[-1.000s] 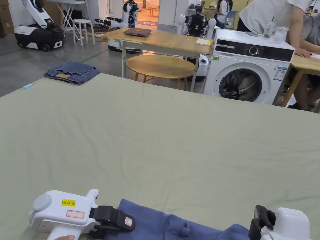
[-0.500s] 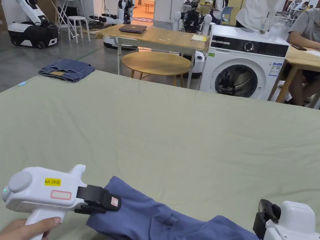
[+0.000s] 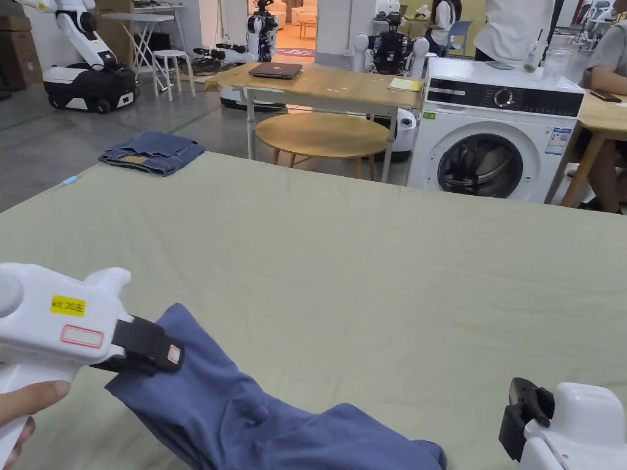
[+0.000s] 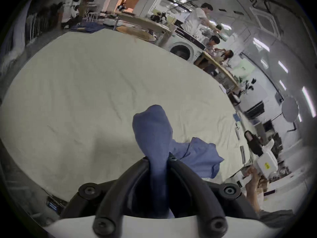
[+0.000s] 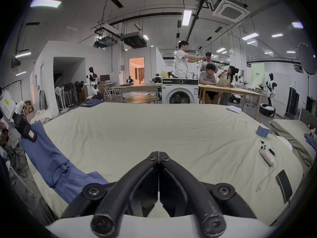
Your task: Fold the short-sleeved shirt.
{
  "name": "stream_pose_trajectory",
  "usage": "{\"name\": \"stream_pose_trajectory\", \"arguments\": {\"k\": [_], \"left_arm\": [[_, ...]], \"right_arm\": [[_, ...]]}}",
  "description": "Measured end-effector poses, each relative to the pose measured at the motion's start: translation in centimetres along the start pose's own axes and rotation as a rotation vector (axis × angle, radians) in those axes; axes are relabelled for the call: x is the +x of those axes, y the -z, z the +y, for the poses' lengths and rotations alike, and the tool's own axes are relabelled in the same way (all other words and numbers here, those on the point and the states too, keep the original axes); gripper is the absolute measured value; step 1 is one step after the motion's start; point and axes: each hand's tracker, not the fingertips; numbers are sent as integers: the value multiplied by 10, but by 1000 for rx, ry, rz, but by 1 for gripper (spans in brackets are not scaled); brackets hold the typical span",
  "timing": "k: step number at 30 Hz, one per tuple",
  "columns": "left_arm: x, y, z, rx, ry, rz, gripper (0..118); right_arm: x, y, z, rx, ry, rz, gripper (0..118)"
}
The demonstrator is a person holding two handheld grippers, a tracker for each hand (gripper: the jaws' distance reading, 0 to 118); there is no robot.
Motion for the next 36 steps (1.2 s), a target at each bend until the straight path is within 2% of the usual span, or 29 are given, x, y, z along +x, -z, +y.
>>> {"name": "stream_pose_trajectory", "arguments": {"k": [11, 19, 25, 30, 32, 34, 36], "left_arm": [[91, 49, 1, -92, 131, -41, 4], [155, 121, -10, -203, 233, 0, 4], [184, 177, -28, -275, 239, 11, 4], [193, 200, -41, -290, 239, 45, 4], [190, 204, -42, -291, 221, 53, 9], [187, 201, -39, -287, 159, -10, 14], [181, 191, -36, -301, 107, -99, 30]], "right_arm": [[5, -8, -7, -12, -6, -13, 0], [16, -13, -11, -25, 14, -38, 0], [20, -16, -14, -34, 18, -53, 0], [22, -17, -16, -44, 23, -63, 0], [23, -16, -17, -46, 24, -67, 0], [23, -15, -18, -50, 26, -65, 0], [23, -15, -19, -53, 28, -62, 0]]}}
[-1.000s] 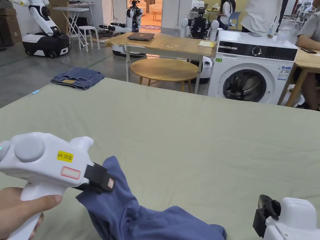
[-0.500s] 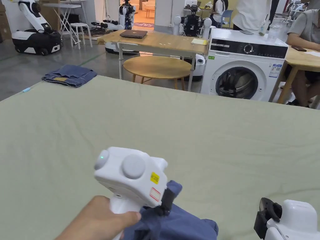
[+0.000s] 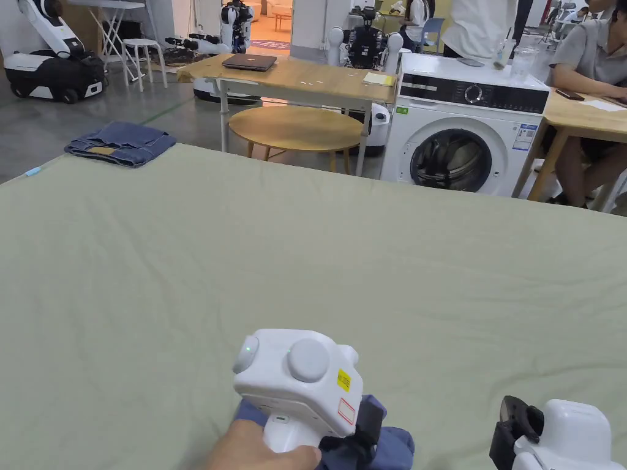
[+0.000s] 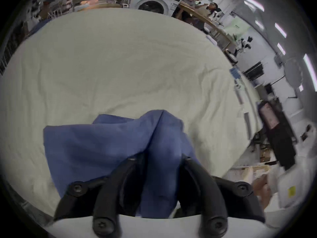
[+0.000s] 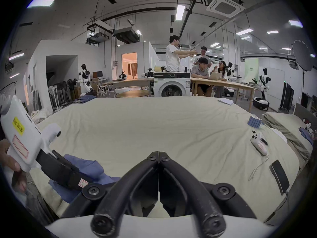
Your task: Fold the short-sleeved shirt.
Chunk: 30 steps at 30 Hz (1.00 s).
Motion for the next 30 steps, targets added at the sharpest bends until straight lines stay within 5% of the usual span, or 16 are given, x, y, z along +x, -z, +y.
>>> {"name": "stream_pose_trajectory", "arguments": {"k": [8, 13, 19, 30], "left_arm": [[-31, -57, -7, 168, -104, -257, 32], [-59, -10, -4, 95, -204, -338, 8], [-71, 63, -21, -37, -308, -480, 3], [-55, 71, -28, -49, -209, -343, 0]], "right_arm": [[5, 0, 0, 3, 4, -2, 0], [5, 3, -2, -5, 17, 2, 0], [4, 2, -4, -9, 16, 2, 0], [9, 3, -5, -10, 9, -5, 0]]}}
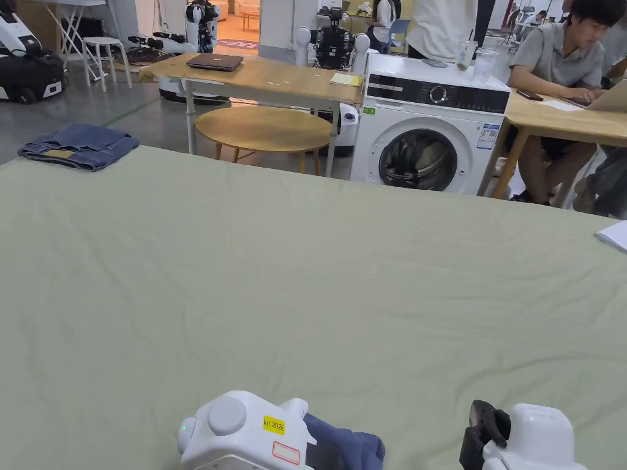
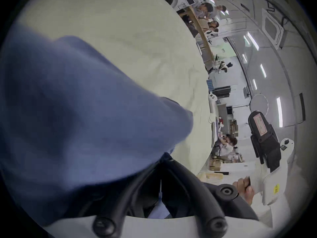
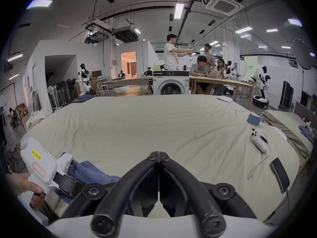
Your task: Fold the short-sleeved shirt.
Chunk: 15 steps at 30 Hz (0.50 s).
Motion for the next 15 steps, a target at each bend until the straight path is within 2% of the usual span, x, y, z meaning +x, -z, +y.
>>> {"name": "stream_pose_trajectory", "arguments": {"k": [3, 7, 10, 15], "left_arm": [[18, -23, -1, 54, 74, 45, 0], [35, -72, -3, 237, 243, 106, 0], [43, -108, -11, 447, 357, 208, 0], [49, -148, -37, 884, 580, 473, 0]], "right_arm": [[-2, 0, 2, 18, 0, -1, 0], [-9, 3, 11, 57, 1, 2, 0], [-17, 7, 19, 95, -5, 6, 0], [-38, 6, 38, 192, -8, 10, 0]]}}
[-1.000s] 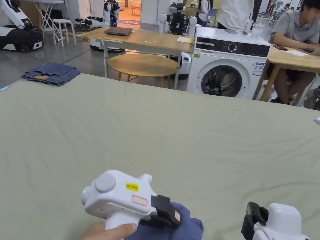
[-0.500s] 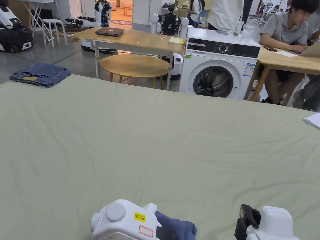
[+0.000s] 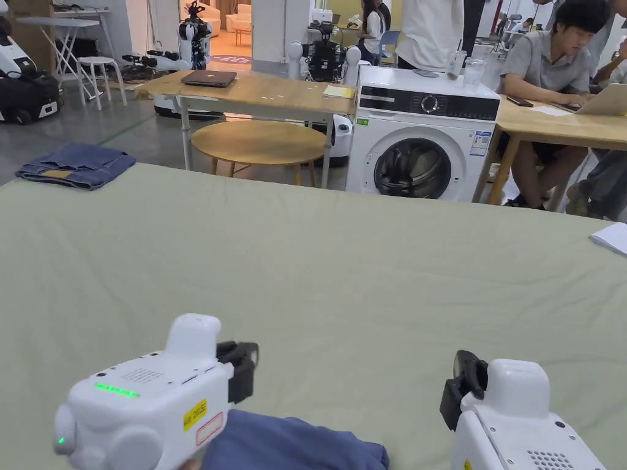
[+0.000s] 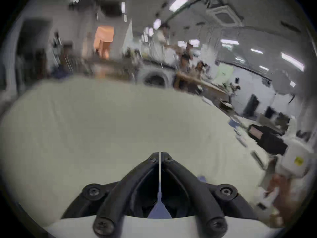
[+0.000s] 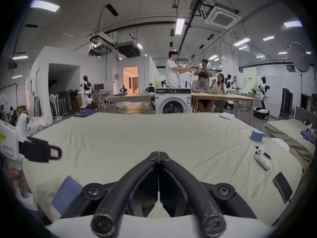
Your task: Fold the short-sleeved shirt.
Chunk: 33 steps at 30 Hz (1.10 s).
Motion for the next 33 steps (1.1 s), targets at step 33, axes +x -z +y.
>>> {"name": "stream_pose_trajectory", "arguments": {"k": [33], "left_arm": [[-44, -60, -25, 179, 33, 289, 0]], "right_arm": [[-80, 48, -109, -518, -128, 180, 0]]}}
